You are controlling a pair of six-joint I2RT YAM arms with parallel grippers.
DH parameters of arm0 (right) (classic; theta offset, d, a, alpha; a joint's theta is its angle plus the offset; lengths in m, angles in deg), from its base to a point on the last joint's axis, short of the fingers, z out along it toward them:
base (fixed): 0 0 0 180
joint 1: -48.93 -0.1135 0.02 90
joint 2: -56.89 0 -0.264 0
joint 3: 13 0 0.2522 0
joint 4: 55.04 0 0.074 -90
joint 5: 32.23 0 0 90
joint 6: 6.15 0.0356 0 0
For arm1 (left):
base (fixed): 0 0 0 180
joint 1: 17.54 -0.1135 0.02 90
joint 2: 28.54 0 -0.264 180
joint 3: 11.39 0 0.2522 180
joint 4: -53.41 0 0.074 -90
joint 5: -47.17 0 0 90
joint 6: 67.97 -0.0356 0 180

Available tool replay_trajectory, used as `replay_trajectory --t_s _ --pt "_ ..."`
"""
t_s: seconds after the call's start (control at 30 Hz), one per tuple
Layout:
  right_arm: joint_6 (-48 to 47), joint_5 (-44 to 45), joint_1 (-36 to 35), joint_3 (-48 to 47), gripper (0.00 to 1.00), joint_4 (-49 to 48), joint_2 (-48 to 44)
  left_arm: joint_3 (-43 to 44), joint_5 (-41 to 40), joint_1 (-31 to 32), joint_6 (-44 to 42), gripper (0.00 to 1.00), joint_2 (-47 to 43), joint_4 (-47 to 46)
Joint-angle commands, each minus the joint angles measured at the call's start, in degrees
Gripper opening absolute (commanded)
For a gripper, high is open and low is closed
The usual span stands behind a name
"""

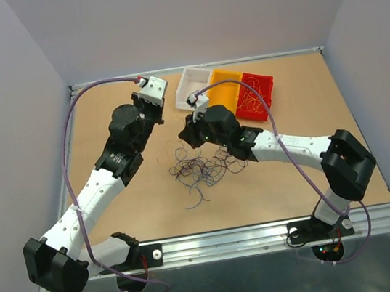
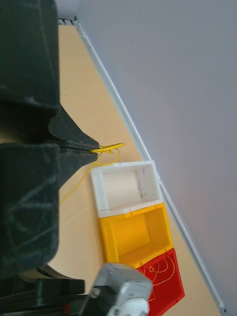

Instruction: Untangle the cables

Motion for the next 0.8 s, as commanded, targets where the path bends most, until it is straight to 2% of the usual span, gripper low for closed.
replay_trajectory --t_s 0.0,0.17,0.23,0.3,0.4,0.47,0.63,0.77 --pt "-0.1 -0.8 0.7 -7.0 0.01 -3.7 -3.3 -1.4 1.2 -1.0 1.7 0.00 -1.7 -3.9" --pt "0.9 -5.9 0.7 -3.0 0.01 -6.0 -7.9 -1.0 6.2 -2.4 2.5 0.00 0.4 -1.5" --pt "1.2 -4.3 0.8 -1.4 0.01 -6.7 -7.2 -1.1 8.7 -3.6 3.0 0.00 0.6 -0.8" --pt "1.5 2.1 1.0 -1.3 0.01 -1.3 -2.3 -2.2 11.4 -4.6 3.1 0.00 0.2 -0.6" --pt "3.1 -2.9 4.6 -0.3 0.01 0.2 6.7 -4.6 16.1 -6.7 3.2 0.00 0.5 -0.4" --pt "5.0 -7.1 7.5 -0.5 0.01 0.7 8.7 -5.5 18.5 -7.5 2.8 0.00 1.4 0.0" --pt "4.6 -13.7 8.0 -1.4 0.01 2.0 0.7 -3.8 21.9 -7.8 2.8 0.00 5.2 1.6" --pt "3.7 -12.0 8.1 -0.9 0.01 3.6 -5.1 -4.7 23.7 -7.8 1.9 0.00 4.7 1.2"
